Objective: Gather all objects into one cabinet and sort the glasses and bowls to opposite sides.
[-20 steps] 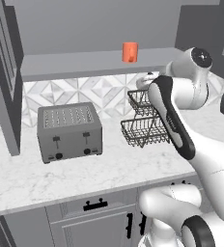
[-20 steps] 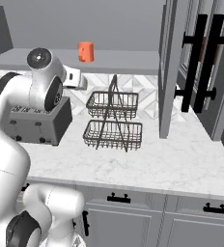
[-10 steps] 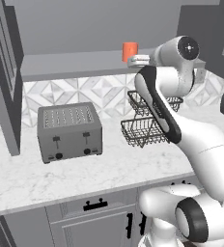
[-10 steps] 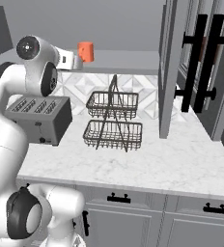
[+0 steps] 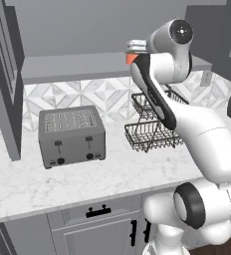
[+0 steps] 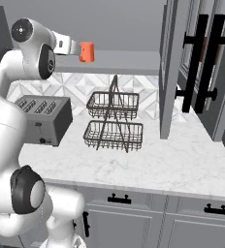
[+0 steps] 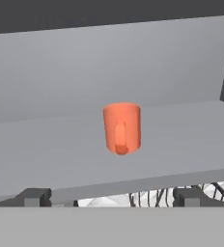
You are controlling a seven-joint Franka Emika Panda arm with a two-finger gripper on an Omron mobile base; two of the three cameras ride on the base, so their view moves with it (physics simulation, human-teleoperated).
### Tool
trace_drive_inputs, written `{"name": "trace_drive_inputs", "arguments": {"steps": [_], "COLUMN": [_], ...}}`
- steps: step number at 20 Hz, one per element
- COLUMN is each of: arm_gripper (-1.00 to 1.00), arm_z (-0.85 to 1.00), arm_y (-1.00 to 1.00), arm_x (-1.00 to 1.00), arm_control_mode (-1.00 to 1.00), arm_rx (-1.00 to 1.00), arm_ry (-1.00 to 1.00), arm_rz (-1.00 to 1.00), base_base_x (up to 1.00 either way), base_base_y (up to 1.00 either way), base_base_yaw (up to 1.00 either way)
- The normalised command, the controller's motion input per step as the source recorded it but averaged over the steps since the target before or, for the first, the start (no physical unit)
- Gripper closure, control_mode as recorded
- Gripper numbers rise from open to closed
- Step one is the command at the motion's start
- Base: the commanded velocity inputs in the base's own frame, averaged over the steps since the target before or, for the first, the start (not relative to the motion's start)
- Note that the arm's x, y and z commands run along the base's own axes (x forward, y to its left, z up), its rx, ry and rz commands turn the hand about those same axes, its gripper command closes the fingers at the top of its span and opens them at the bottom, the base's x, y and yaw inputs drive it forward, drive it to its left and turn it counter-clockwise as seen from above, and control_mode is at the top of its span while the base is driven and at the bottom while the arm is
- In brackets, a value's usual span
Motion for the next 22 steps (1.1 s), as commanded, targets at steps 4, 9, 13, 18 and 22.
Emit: {"name": "trace_drive_inputs", "arguments": {"steps": [4,9,13,18,22], "arm_gripper": [-1.00,-1.00,-1.00,-1.00,-1.00], "arm_z": [-0.09,-0.24,-0.26,-0.08,0.01], "arm_y": [0.00,0.00,-0.01,0.00,0.00], "arm_x": [0.01,0.04,0.31,0.48,0.35], "arm_control_mode": [-1.00,-1.00,-1.00,-1.00,-1.00], "arm_rx": [0.03,0.05,0.04,0.03,0.03], "arm_ry": [0.00,0.00,0.00,0.00,0.02], "arm_rz": [-0.06,-0.08,-0.08,-0.03,0.00], "base_base_x": [0.00,0.00,0.00,0.00,0.00], "base_base_y": [0.00,0.00,0.00,0.00,0.00], "base_base_yaw": [0.00,0.00,0.00,0.00,0.00]}}
